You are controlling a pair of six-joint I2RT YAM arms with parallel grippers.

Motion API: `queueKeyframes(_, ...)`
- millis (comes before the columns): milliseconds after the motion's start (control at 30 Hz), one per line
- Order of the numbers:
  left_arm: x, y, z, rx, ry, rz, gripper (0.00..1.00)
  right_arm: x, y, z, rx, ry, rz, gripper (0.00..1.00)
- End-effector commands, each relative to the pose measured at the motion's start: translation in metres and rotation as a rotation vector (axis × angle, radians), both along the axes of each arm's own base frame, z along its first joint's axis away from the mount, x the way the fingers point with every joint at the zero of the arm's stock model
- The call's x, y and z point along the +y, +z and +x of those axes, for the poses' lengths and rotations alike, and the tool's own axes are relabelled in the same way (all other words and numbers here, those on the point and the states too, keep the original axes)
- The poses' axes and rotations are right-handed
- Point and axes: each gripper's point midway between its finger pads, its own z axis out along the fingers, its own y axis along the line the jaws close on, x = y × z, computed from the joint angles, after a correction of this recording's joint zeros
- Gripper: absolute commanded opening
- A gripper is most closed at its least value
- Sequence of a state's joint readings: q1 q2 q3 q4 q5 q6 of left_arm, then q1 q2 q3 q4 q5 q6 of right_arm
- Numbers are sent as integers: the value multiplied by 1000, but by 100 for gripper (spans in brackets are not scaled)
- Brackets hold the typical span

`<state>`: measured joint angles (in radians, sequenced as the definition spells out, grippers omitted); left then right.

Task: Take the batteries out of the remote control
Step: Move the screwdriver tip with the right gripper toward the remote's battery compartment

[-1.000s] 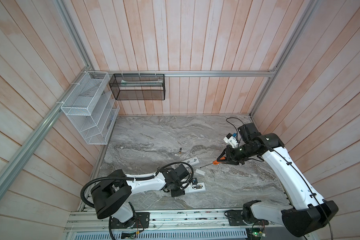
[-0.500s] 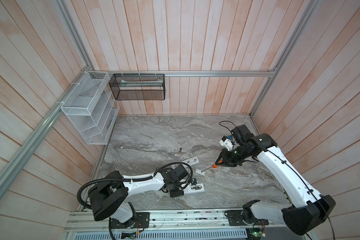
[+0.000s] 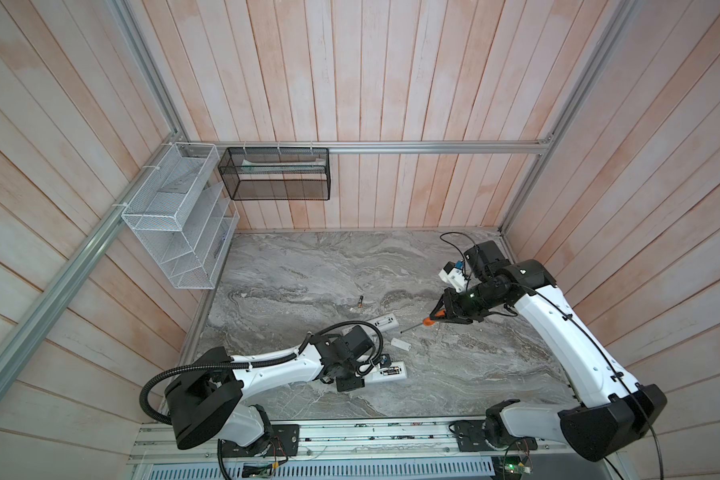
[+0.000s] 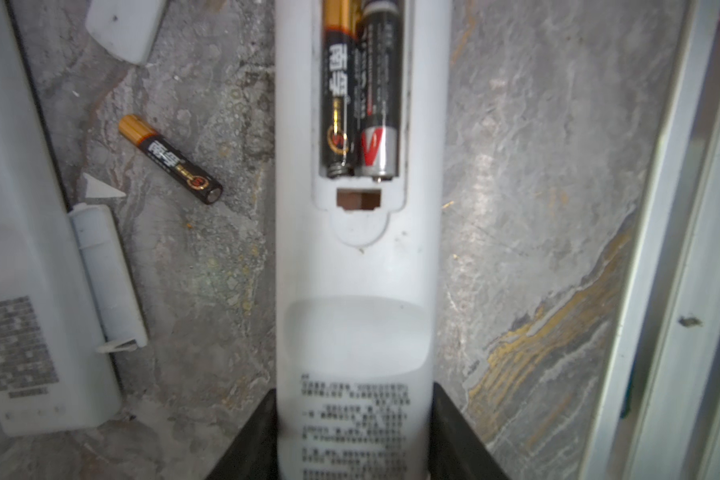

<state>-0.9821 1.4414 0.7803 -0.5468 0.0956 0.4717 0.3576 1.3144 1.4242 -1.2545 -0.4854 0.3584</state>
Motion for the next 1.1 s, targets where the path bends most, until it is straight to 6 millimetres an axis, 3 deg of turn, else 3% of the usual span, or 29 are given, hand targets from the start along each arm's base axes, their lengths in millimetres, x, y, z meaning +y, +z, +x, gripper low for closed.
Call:
queueKeyframes(0, -11, 26, 15, -59, -21, -55, 18, -1, 14, 8, -39, 23, 20, 16)
queueKeyframes(267, 5, 43, 72, -127, 98, -54, 19, 12, 20, 37, -80, 42, 50, 16)
queueKeyframes(567, 19, 41, 98, -193, 136, 9, 18, 18, 13, 51, -107, 120, 23, 16)
queueKeyframes(800, 23, 41, 119, -205, 184, 26, 17, 34, 16, 65, -178, 168, 21, 15)
queueKeyframes(1067, 27, 34, 125, -218, 183, 47, 17, 41, -7, 64, -171, 202, 3, 15)
